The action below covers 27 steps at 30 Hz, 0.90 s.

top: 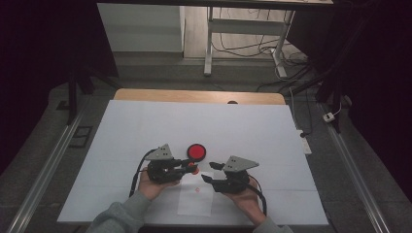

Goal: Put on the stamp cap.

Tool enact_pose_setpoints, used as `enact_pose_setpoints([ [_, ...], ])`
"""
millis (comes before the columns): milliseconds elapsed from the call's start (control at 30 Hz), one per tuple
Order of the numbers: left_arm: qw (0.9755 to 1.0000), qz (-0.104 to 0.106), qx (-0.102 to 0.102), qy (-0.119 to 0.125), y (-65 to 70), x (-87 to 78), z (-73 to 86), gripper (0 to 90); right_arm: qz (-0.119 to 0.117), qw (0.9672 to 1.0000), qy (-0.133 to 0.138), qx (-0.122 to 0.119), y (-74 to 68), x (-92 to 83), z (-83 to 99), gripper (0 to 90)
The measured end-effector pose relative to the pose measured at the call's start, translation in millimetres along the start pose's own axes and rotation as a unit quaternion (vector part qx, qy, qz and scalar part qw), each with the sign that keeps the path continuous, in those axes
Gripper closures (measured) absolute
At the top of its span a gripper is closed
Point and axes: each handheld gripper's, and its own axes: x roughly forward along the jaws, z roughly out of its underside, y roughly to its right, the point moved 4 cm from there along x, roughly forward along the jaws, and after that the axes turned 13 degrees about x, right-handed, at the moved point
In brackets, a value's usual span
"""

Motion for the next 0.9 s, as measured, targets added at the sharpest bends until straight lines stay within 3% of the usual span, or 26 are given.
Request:
enact_pose_setpoints([
  [367, 1.0000, -0.007, -0.002, 0.001, -1.9, -3.6, 0.1, 72.3, 0.048, 0.9984, 0.013, 0.028, 33.3, -46.2, 14.8, 40.7],
  [633, 0.9999, -0.010, -0.004, 0.006, -4.1, -7.4, -0.1, 72.3, 0.079, 0.9966, 0.015, 0.020, 51.4, -74.5, 25.5, 40.0],
  [900, 0.9999, -0.012, -0.002, 0.008, -4.1, -8.7, -2.2, 72.2, 0.106, 0.9934, 0.024, 0.037, 66.8, -103.2, 37.5, 40.0],
])
